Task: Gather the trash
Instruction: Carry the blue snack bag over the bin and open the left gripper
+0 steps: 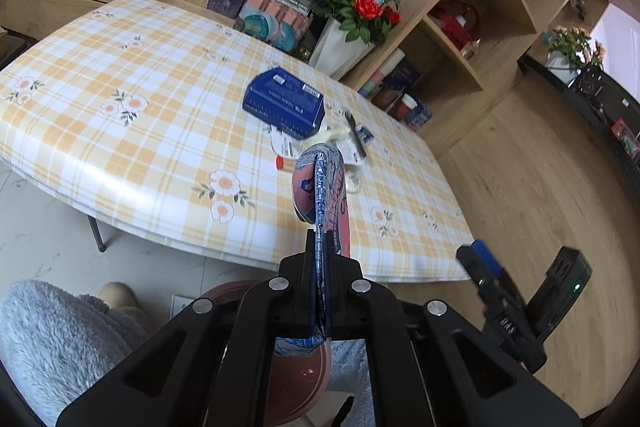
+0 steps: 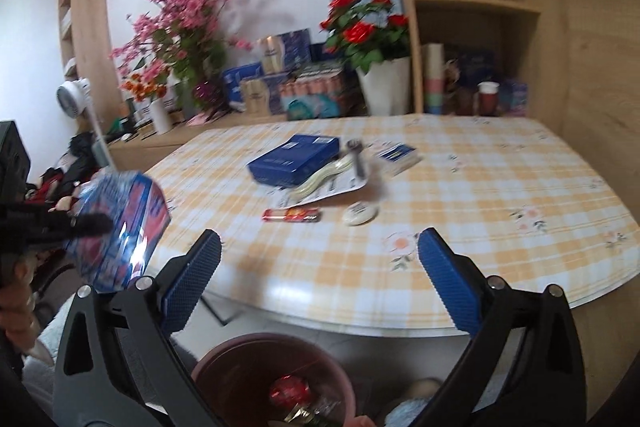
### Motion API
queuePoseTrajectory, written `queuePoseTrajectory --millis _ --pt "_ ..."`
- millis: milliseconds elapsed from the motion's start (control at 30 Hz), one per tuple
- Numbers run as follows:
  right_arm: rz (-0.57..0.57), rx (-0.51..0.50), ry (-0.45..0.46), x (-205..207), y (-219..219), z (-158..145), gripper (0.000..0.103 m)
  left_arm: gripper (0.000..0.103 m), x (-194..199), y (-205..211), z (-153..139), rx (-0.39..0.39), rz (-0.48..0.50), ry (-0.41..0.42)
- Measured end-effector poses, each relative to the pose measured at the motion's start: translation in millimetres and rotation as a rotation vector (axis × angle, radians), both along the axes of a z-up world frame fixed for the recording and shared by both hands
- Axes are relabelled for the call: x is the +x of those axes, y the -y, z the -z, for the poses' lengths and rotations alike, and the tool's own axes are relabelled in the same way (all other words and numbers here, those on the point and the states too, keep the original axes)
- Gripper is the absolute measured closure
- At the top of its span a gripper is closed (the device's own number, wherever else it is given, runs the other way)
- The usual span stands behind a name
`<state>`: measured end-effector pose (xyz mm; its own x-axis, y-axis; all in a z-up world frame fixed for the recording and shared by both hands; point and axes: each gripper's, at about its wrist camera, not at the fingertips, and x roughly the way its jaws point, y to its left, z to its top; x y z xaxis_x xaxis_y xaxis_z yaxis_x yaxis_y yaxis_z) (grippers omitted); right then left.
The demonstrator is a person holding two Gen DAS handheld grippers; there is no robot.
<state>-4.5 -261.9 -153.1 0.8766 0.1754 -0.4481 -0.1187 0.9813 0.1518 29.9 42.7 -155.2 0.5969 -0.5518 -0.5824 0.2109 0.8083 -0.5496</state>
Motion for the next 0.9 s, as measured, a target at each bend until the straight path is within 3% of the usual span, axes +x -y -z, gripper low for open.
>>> queuePoseTrajectory --millis 533,800,867,900 --pt "0.068 0.003 -0.037 6 6 28 0.006 0.100 -7 30 38 0.079 0.081 -0.054" --pt "0.072 -0.001 -0.052 5 6 32 0.006 0.099 -11 39 41 0.065 0.129 -0.060" --pt "0.074 -0.002 -0.048 5 7 32 0.006 0.088 -12 39 40 0.043 0.135 -0.054" --pt "0.075 -0.002 -0.047 5 7 32 0.006 0.075 -12 39 38 0.040 0.132 -0.045"
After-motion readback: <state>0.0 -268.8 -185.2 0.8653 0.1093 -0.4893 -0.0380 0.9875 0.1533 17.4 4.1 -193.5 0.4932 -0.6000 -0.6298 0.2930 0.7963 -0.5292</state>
